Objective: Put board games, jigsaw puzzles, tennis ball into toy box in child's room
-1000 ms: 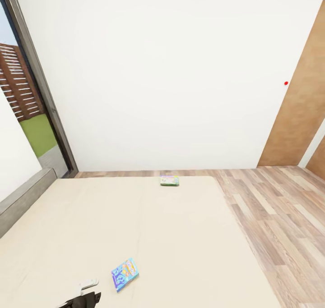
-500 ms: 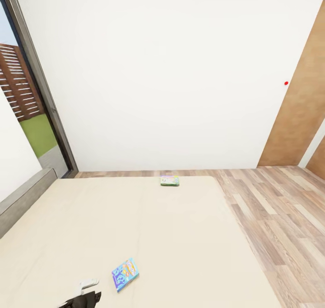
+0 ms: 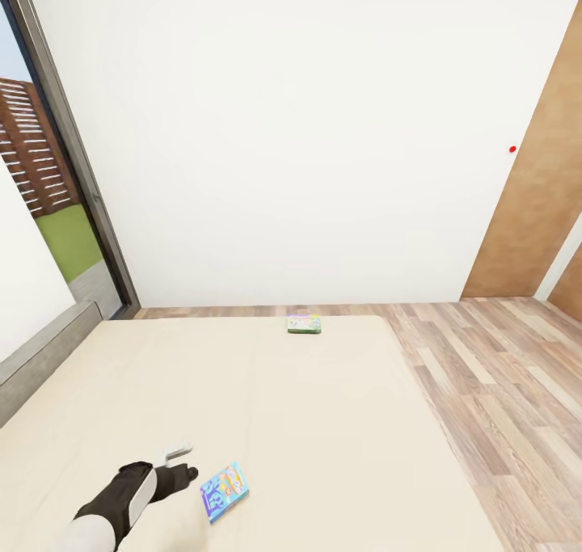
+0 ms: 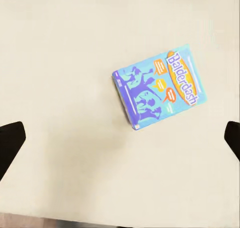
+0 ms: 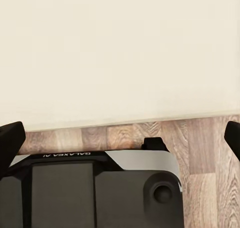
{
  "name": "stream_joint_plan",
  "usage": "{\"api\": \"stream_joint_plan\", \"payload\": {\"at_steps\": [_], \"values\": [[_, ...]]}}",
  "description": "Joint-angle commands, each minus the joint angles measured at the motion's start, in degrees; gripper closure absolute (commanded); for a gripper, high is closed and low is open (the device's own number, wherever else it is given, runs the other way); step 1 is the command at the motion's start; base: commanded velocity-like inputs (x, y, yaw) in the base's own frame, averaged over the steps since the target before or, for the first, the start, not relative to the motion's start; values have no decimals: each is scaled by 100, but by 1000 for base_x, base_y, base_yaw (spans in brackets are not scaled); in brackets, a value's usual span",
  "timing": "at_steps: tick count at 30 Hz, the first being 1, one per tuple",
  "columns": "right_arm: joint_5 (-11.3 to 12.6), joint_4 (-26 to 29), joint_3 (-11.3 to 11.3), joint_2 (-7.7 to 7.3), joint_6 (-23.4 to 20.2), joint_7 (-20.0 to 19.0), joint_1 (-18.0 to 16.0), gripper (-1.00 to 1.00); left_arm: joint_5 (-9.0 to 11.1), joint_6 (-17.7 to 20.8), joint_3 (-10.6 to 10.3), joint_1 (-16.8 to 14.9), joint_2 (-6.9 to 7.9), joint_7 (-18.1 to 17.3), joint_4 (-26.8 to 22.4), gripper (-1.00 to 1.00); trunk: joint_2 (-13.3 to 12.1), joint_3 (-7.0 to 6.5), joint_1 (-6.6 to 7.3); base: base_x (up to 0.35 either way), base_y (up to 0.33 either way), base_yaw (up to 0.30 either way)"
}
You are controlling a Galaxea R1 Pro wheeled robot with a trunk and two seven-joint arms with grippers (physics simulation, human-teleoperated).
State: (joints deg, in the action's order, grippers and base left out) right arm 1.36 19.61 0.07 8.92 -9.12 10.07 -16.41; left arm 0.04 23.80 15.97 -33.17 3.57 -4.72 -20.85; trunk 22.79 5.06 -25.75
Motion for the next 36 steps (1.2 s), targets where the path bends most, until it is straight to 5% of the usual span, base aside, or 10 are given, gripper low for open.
{"api": "stream_joint_plan", "payload": {"at_steps": [1,4,9,20,28,36], "values": [[14,13,4,2,-33,22,-2,-100,-9,117,35,-40,-55,-15,-61,-100,13,13,-4,0,0,0],[10,58,8,8,-34,14,-2,-100,-27,376,18,-273,-318,24,-220,-100,13,13,-4,0,0,0],[13,624,13,30,-188,18,-2,-100,-48,597,6,-810,-466,39,-281,-100,13,13,-4,0,0,0],[30,3571,13,87,-2605,7,0,-100,-40,580,-32,-1070,-517,33,-324,-100,13,13,-4,0,0,0],[47,4513,27,107,-3273,4,6,-100,-54,449,-132,-1077,-495,43,-339,-100,13,14,-4,0,0,0],[55,4624,4,107,-3476,-11,7,-100,-57,389,-181,-1077,-486,41,-340,-100,13,64,-4,0,0,0]]}}
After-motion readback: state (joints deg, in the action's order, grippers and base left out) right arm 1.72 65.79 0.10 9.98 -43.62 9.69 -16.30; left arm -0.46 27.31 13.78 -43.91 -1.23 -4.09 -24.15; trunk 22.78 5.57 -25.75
